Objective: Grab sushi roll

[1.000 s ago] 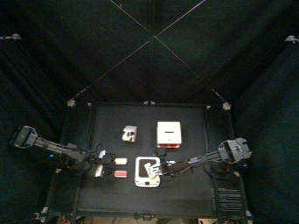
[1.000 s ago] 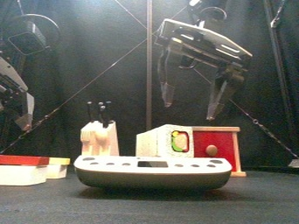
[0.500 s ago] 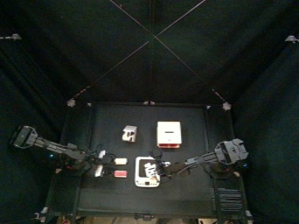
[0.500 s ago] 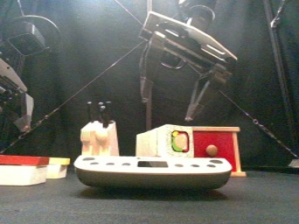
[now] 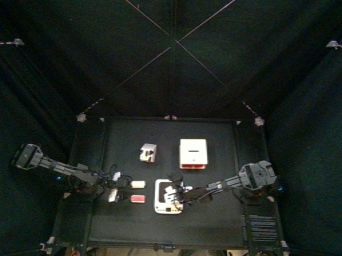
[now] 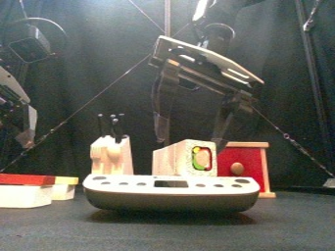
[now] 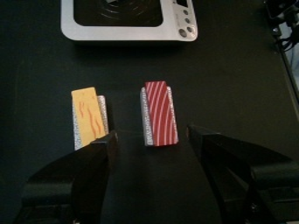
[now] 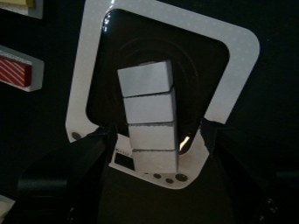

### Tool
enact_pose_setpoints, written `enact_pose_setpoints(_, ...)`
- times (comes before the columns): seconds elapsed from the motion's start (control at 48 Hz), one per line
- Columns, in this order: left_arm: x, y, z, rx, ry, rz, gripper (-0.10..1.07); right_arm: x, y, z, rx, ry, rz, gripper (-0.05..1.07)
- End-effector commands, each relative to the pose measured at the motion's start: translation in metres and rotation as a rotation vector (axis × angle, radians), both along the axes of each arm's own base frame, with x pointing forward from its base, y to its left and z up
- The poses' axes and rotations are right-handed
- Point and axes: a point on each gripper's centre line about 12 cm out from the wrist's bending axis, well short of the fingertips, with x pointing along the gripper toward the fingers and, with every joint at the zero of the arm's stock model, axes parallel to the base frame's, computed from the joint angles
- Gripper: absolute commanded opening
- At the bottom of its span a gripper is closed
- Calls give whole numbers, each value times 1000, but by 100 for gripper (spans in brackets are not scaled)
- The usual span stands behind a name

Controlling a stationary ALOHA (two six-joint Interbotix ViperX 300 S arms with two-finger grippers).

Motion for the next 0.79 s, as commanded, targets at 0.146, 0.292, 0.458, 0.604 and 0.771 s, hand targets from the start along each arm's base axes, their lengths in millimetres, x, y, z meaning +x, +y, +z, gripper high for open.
enact_pose_setpoints(0.146,3,0,4,-4,-16,3,97,7,-1,10,6,-31,-3,104)
enact_pose_setpoints(0.292,3,0,4,-4,-16,3,97,7,-1,8,5,-27,-5,104)
enact_pose_setpoints(0.458,3,0,4,-4,-16,3,97,8,-2,9,7,-28,-7,104)
enact_pose_setpoints(0.604,3,0,4,-4,-16,3,97,7,-2,9,8,-26,-8,104)
enact_pose_setpoints(0.771,3,0,4,-4,-16,3,97,6,-2,8,4,-15,-11,103)
